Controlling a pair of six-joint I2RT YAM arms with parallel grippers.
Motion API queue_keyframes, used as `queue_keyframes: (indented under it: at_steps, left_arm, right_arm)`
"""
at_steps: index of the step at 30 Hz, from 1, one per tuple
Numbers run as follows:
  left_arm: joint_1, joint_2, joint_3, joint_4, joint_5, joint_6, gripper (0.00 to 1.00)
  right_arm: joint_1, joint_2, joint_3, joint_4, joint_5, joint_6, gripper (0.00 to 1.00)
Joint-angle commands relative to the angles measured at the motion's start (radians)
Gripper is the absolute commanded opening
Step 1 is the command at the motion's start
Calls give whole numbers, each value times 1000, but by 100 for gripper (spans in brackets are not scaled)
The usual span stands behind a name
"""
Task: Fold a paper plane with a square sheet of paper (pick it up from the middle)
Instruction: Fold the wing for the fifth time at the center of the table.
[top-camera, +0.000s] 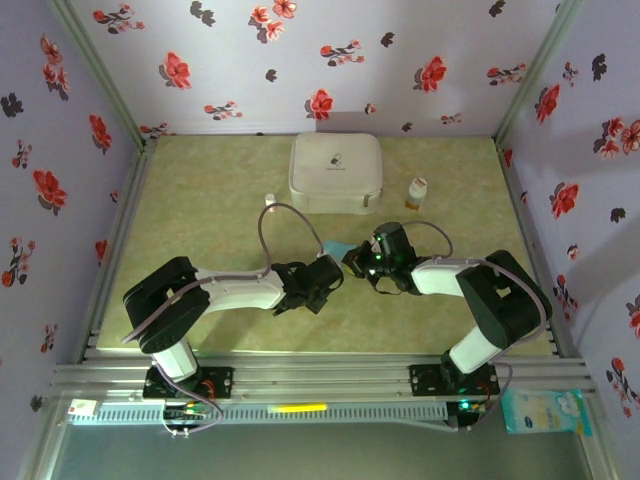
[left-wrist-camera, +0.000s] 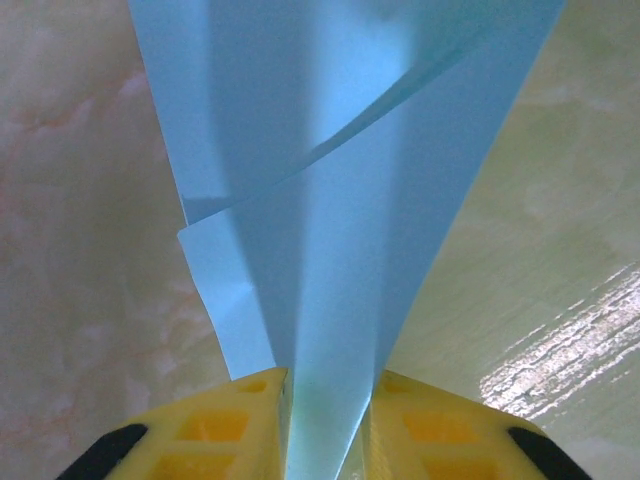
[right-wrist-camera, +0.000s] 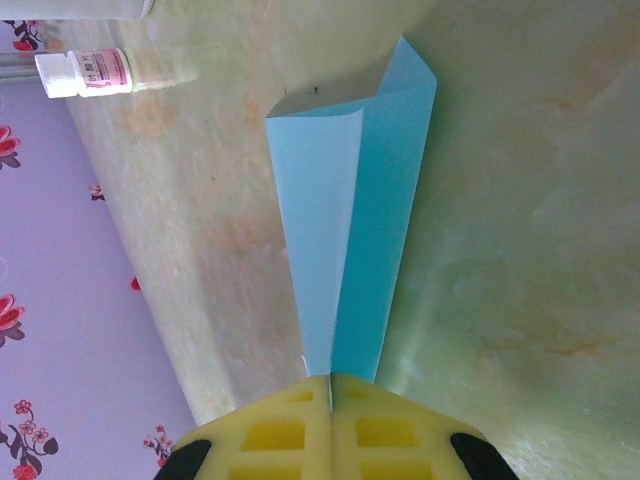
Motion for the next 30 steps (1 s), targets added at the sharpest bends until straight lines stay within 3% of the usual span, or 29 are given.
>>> queue_keyframes:
  at_steps: [1, 5, 8, 10, 18, 30]
  left_arm:
    - [-10, 9, 13, -26, -33, 23, 21]
    - [-10, 5, 15, -23, -30, 23, 14]
    - [-11, 11, 15, -14, -17, 33, 11]
    - [-11, 18, 17, -17, -17, 32, 7]
    - [-10, 30, 7, 0, 24, 18, 7]
    - [-7, 69, 40, -3, 108, -3, 10]
  right_arm:
    - [6, -21, 25, -21, -6, -18, 1]
    - [6, -26, 20, -26, -1, -19, 7]
    - [6, -40, 24, -68, 12, -30, 18]
    - [6, -66, 38, -143, 35, -60, 25]
    - [-5, -244, 117, -575, 246, -245, 37]
    - [-14, -277, 34, -517, 245, -195, 39]
